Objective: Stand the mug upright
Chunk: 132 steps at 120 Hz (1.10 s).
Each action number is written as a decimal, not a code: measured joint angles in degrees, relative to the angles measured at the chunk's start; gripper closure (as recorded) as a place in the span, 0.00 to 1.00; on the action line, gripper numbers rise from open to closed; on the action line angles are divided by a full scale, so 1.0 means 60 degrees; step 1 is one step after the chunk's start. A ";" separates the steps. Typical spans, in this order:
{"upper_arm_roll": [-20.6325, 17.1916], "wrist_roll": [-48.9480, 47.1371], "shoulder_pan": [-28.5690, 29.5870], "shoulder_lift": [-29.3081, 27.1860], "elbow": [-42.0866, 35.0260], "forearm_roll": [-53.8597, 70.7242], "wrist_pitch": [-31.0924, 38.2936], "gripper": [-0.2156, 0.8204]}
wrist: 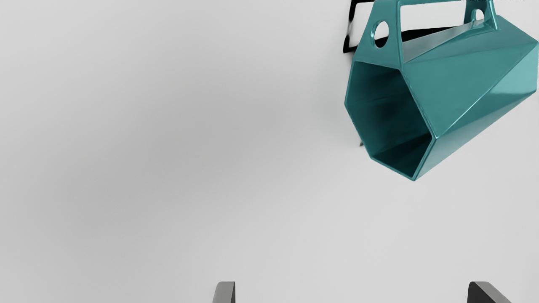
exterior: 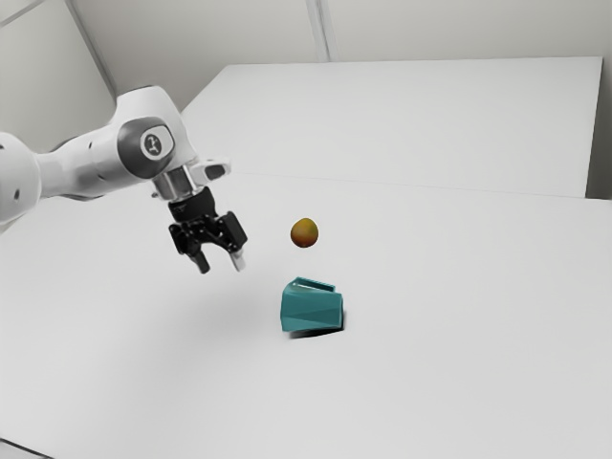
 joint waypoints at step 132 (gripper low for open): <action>-0.0095 0.0233 -0.1009 0.0005 -0.2806 -0.4587 0.4875 0.21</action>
